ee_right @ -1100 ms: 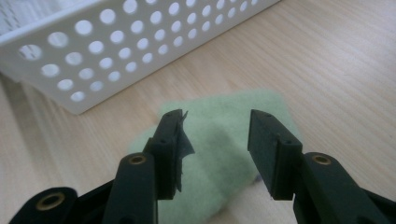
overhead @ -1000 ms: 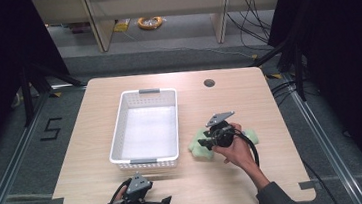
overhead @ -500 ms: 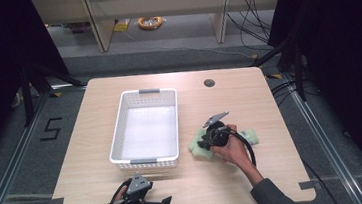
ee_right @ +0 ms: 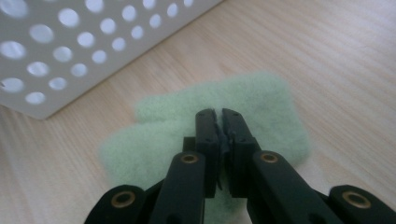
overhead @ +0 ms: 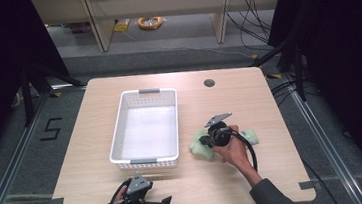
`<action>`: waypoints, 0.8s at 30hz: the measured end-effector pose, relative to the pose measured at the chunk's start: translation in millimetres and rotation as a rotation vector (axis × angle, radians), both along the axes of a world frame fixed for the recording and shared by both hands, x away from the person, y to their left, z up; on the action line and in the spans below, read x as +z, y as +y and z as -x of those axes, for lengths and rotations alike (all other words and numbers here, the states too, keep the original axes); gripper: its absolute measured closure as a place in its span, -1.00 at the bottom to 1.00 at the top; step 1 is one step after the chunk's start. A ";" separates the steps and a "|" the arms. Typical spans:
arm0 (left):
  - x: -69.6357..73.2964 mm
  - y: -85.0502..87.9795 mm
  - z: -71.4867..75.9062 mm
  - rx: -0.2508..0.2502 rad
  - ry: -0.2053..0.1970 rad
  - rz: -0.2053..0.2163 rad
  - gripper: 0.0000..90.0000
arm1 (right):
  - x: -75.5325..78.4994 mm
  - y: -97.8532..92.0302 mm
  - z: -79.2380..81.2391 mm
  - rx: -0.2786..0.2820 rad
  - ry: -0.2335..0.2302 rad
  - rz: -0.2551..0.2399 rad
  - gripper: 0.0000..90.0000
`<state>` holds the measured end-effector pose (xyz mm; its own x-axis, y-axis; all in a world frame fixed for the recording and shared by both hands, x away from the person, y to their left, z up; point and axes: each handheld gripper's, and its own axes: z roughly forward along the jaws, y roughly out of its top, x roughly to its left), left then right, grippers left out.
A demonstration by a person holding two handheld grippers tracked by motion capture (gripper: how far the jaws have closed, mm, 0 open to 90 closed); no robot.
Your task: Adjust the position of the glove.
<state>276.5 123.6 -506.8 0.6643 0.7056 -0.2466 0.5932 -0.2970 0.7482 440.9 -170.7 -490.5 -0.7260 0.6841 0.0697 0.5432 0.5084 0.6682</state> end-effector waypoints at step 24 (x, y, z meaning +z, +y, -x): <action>-0.7 -4.9 0.2 -0.028 -0.001 -0.020 -0.64 | 24.4 -26.4 105.7 0.018 0.065 -0.157 0.92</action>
